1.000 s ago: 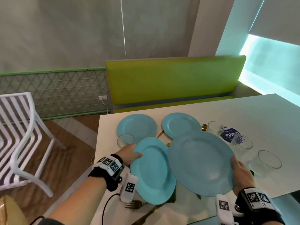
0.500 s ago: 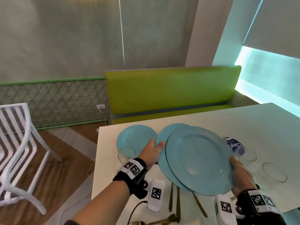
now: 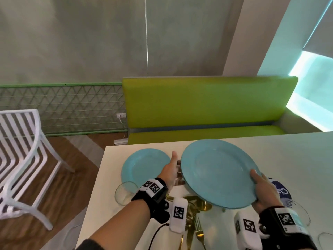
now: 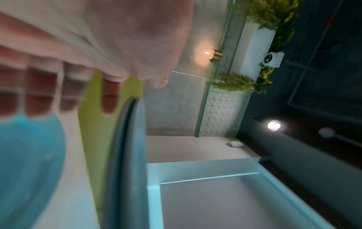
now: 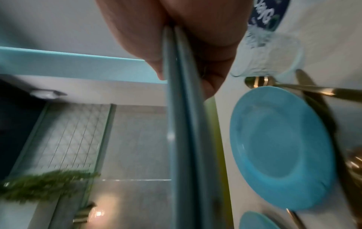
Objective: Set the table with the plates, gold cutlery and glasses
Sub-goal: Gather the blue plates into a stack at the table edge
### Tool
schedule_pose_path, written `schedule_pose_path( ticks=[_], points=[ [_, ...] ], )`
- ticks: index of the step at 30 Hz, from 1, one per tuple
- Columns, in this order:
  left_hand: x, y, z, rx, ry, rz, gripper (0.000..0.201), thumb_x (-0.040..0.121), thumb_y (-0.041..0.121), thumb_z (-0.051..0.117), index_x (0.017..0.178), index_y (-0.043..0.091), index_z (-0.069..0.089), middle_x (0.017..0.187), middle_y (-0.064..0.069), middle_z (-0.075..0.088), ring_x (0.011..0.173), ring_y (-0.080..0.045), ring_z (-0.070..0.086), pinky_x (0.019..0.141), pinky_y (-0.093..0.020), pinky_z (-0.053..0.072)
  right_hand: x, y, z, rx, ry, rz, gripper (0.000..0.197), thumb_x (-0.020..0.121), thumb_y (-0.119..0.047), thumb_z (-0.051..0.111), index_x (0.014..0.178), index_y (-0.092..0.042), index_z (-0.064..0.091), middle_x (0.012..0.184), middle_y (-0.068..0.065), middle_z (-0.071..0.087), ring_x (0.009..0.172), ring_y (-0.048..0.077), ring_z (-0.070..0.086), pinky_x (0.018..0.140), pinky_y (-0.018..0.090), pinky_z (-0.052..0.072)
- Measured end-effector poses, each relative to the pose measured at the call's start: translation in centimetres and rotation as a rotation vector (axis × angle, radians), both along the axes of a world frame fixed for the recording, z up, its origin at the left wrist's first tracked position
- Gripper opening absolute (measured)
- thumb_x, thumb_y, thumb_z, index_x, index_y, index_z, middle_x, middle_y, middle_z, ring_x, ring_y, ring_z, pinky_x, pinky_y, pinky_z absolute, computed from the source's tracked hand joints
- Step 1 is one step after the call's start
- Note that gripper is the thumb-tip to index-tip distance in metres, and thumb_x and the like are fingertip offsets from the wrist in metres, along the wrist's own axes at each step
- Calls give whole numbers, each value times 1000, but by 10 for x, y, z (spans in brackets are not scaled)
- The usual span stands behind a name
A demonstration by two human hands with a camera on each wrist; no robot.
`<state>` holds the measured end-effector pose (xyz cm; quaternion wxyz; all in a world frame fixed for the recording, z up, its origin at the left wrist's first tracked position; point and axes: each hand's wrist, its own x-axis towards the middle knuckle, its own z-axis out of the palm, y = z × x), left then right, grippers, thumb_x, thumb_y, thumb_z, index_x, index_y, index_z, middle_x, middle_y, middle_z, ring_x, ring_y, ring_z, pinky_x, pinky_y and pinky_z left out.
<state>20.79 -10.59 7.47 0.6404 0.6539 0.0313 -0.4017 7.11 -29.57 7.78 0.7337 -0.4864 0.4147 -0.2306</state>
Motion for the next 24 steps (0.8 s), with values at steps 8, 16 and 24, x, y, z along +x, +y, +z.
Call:
schedule_pose_path(
  ticks=[8, 16, 24],
  points=[
    [49, 16, -51, 922, -239, -43, 67, 95, 42, 42, 143, -1, 27, 150, -21, 31, 137, -37, 33, 114, -45, 28, 39, -39, 7, -89, -9, -68, 34, 99, -25, 43, 131, -15, 46, 109, 9, 59, 86, 26, 56, 85, 43, 47],
    [87, 32, -86, 1000, -5, 265, 72, 86, 13, 49, 148, 1, 14, 151, -37, 5, 137, -57, 17, 109, -66, 23, 56, -45, -1, -71, -31, -46, 30, 100, -22, 41, 129, -15, 47, 108, 7, 55, 77, 18, 54, 74, 40, 49],
    [93, 34, -100, 906, 77, 439, 62, 84, 16, 44, 141, -5, 33, 141, -36, 26, 125, -52, 34, 106, -52, 36, 58, -51, -12, -45, -28, -6, 32, 100, -23, 41, 130, -13, 46, 90, -1, 58, 76, 17, 54, 65, 35, 47]
  ],
)
